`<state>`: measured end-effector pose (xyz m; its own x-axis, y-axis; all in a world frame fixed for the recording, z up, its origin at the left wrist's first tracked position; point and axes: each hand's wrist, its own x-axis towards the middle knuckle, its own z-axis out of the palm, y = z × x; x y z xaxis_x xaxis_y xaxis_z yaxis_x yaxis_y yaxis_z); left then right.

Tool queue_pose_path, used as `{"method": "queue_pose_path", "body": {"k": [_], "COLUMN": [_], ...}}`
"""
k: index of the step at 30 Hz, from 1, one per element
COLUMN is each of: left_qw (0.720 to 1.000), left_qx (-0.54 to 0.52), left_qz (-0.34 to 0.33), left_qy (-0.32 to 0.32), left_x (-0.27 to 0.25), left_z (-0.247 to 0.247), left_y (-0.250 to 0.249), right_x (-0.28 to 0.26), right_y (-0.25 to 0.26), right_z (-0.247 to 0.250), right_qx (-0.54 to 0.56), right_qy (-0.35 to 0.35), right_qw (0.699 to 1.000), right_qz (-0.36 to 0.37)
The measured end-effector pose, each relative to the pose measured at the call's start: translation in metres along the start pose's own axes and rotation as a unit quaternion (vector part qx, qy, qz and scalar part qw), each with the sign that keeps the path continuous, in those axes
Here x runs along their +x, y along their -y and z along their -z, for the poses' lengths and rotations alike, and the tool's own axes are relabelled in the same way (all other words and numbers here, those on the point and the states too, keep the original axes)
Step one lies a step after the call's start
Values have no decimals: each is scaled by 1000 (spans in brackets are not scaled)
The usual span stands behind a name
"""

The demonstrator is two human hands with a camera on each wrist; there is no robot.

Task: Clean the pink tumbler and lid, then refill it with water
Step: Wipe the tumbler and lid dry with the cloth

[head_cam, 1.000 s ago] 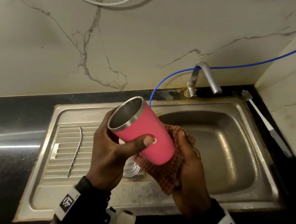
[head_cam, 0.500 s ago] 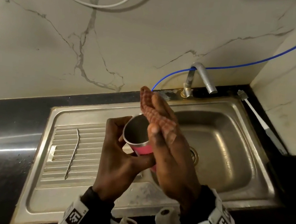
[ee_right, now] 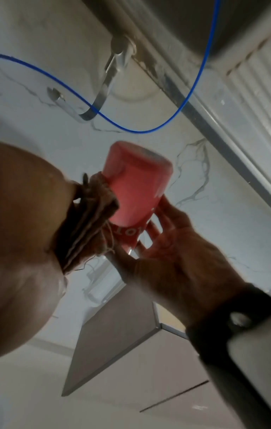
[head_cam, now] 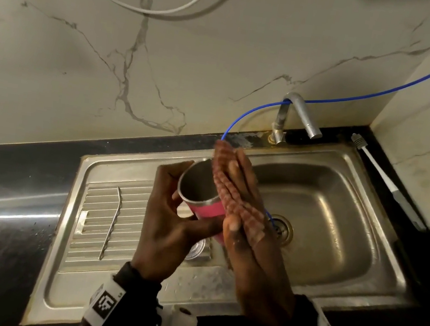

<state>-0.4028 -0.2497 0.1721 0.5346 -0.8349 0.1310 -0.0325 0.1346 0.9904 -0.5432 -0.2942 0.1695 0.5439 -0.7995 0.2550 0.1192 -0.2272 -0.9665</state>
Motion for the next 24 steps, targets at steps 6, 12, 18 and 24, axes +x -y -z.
{"method": "queue_pose_path", "body": {"k": [6, 12, 18, 24], "left_qw": [999, 998, 983, 982], "left_qx": [-10, -63, -168, -173], "left_qz": [-28, -21, 67, 73], "left_qy": [33, 15, 19, -8], "left_x": [-1, 7, 12, 9], "left_z": [1, 11, 11, 7], "left_y": [-10, -19, -12, -10], "right_x": [21, -13, -32, -26], "right_y": [-4, -28, -31, -17], "right_z": [8, -9, -9, -10], "right_qx": [109, 90, -53, -109], "right_qy": [-62, -94, -103, -67], "right_qw": [988, 984, 993, 987], "right_qz": [-88, -125, 19, 94]}}
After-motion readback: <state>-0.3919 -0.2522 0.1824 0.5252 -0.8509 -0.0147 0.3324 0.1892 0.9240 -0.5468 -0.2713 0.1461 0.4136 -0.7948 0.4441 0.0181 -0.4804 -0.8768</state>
